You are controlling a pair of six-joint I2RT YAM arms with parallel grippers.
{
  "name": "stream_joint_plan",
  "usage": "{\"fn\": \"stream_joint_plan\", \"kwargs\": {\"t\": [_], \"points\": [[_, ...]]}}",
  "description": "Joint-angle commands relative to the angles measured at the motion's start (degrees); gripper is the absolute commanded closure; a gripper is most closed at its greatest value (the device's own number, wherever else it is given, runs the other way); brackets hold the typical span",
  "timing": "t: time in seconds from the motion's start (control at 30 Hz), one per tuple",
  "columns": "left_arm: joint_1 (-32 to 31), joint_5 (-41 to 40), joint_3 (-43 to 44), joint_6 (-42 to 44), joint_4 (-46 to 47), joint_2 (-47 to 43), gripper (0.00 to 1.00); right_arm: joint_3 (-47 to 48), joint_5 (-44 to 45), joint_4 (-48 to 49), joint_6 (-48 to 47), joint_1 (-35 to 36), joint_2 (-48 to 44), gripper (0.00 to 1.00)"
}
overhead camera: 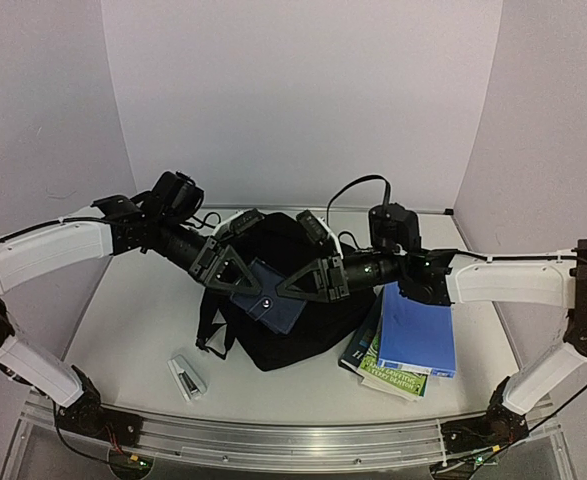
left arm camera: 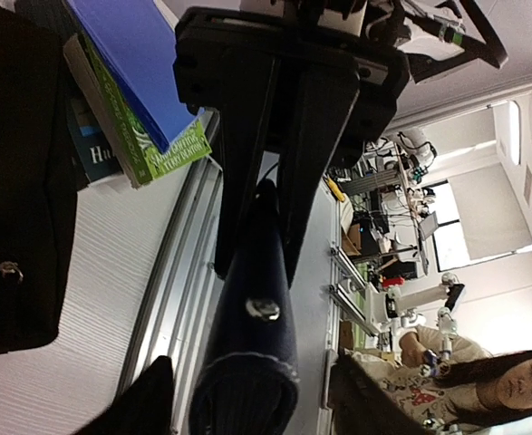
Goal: Pack the student bag
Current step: Adjust the personal item.
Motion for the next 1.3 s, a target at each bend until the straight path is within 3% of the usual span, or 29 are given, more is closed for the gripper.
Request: {"fn": "stream_joint_plan", "kwargs": {"t": [0.0, 0.07, 0.17, 0.37, 0.6, 0.77, 0.97, 1.2, 1.27], "points": [[0.25, -7.30, -5.56, -10.22, 20.30, -4.92, 0.08, -5.23, 14.45, 18.96, 10.72, 0.34, -5.02, 1.00], [0.25, -10.12, -10.35, -15.39, 30.39, -6.56, 0.05, -9.28, 20.43, 32.03, 16.41, 0.74, -6.22, 1.00], [0.18, -12.73, -15.66, -21.46, 42.08, -7.88, 0.02, -12.79, 28.24, 40.27, 19.16, 1.87, -6.47, 1.00], [0.08, -17.04, -20.77, -27.27, 54.77, -11.12, 0.00, -11.68, 29.00, 46.36, 22.03, 3.20, -1.34, 1.00], [0.08, -19.11, -23.74, -31.83, 63.50, -11.92, 0.09, -10.86, 26.92, 49.41, 24.11, 3.96, 2.44, 1.00], [0.07, -17.45, -23.34, -33.96, 66.42, -9.83, 0.26, -11.23, 27.09, 50.69, 24.93, 4.41, 3.24, 1.00], [0.07, -15.12, -23.28, -35.55, 67.46, -8.07, 0.36, -11.87, 28.86, 50.90, 25.05, 4.39, 2.49, 1.00], [0.12, -16.91, -24.44, -35.84, 66.76, -8.92, 0.82, -12.32, 29.66, 50.09, 24.64, 4.36, 2.69, 1.00], [0.08, -18.83, -24.61, -35.77, 64.90, -9.50, 0.91, -12.30, 30.40, 47.10, 23.13, 4.34, 2.14, 0.88]]}}
